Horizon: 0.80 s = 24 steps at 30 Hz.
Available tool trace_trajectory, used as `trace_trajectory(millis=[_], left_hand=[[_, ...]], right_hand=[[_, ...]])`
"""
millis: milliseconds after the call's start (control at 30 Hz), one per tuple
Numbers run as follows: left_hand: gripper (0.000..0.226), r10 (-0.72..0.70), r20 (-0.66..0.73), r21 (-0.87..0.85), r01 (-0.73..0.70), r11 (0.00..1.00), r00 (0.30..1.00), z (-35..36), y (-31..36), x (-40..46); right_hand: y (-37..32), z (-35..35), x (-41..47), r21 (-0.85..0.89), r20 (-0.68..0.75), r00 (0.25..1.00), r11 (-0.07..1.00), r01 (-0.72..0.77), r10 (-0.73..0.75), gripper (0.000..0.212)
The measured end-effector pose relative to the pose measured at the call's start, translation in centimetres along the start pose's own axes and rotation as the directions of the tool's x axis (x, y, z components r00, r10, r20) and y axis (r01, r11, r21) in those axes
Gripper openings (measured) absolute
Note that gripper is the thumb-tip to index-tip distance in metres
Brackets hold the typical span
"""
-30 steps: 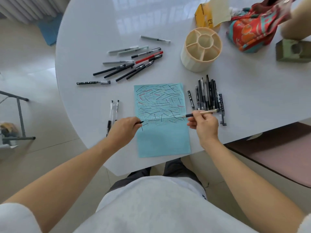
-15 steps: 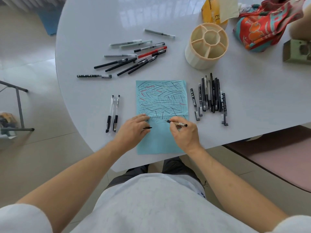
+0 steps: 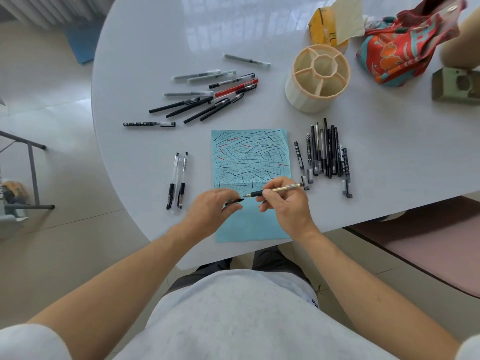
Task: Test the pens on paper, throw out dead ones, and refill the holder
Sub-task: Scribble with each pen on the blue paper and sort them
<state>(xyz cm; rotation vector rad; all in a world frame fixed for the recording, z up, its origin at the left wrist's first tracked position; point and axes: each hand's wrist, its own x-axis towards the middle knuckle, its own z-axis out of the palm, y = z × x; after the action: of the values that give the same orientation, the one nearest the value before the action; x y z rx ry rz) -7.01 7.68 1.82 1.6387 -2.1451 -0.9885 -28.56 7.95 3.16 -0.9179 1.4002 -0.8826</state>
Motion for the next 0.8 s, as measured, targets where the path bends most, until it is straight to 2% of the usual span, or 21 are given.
trace_trajectory(millis=[200,633,800], left_hand=[[0.012,-0.101,0.067,-0.099,0.107,0.989,0.993,-0.8,0.9,0.0],[0.011,-0.103,0.050,-0.155,0.109,0.982,0.993,-2.1,0.5,-0.2],[0.012,-0.063,0.041,-0.129,0.068,0.989,0.997,-2.6,0.7,-0.3]], right_hand=[[-0.6,1.3,-0.5,-0.034,0.073,0.997,0.999,-0.013,0.015,0.003],[-1.8,2.6,0.3,-0.021,0.014,1.000,1.000,-0.014,0.014,0.006],[-1.6,3.8,0.5,-0.030,0.119,0.991,0.998,-0.061,0.064,0.004]])
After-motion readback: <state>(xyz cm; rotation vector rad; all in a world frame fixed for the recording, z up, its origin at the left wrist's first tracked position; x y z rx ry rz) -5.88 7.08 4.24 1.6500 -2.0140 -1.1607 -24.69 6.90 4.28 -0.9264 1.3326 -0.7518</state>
